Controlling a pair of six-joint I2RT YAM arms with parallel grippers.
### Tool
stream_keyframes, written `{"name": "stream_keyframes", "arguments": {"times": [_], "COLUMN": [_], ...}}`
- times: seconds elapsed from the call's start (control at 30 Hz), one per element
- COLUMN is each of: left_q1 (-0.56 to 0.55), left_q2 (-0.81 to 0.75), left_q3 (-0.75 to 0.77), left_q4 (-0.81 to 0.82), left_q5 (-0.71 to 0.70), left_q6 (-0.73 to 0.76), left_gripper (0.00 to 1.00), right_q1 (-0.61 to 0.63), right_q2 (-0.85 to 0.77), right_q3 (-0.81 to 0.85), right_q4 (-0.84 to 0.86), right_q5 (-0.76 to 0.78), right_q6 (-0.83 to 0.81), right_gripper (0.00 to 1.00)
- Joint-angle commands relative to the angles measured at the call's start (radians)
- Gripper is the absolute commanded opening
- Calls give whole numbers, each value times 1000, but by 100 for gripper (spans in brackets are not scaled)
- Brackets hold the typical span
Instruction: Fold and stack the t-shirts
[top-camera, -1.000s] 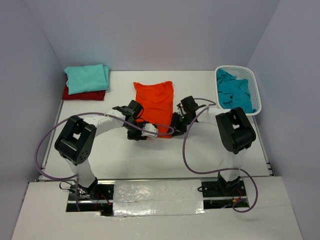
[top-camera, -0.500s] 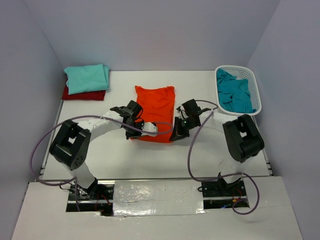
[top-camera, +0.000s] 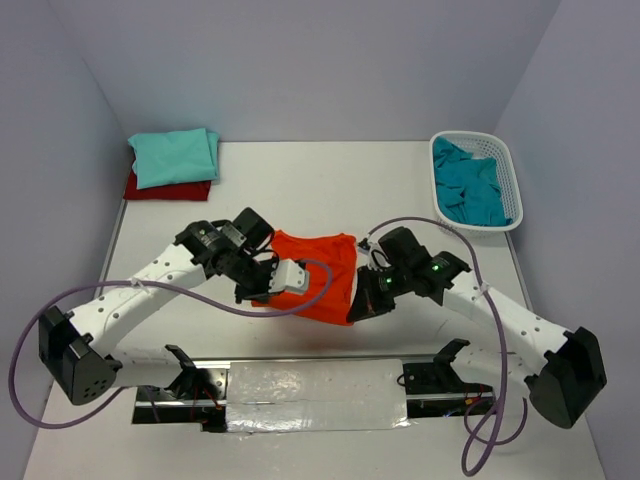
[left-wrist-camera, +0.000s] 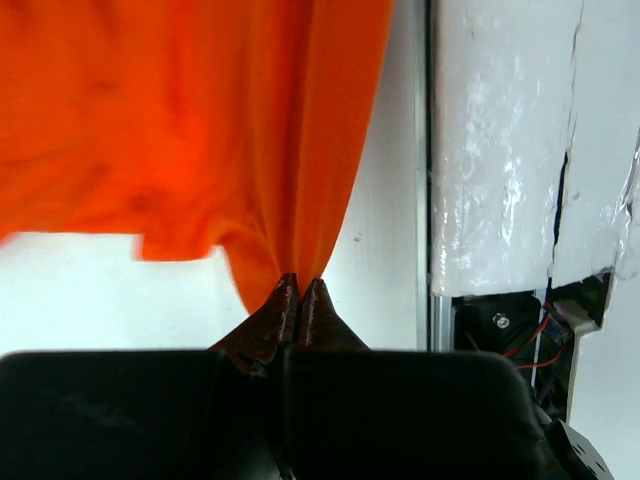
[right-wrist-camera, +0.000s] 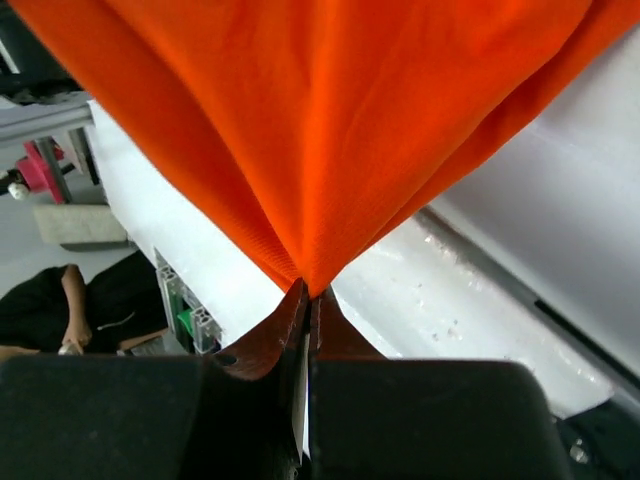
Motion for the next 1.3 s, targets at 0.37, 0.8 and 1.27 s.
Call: {"name": "stream_keyframes", "arguments": {"times": [0.37, 0.8, 1.27], "left_q1": [348, 396, 489], "left_q2": [441, 764, 832], "left_q3": [509, 650, 954], "left_q4": [-90, 154, 262], "left_q5": [56, -115, -190], "left_q6": [-63, -240, -534], "left_gripper": [0, 30, 43], "right_q1": [-302, -426, -436], "right_q2": [385, 798, 780], "right_q3": [407, 587, 845], "right_q4": [-126, 21, 40], "right_q5": [37, 43, 311], "right_q6": [-149, -152, -176], "right_gripper": [0, 0, 58]}}
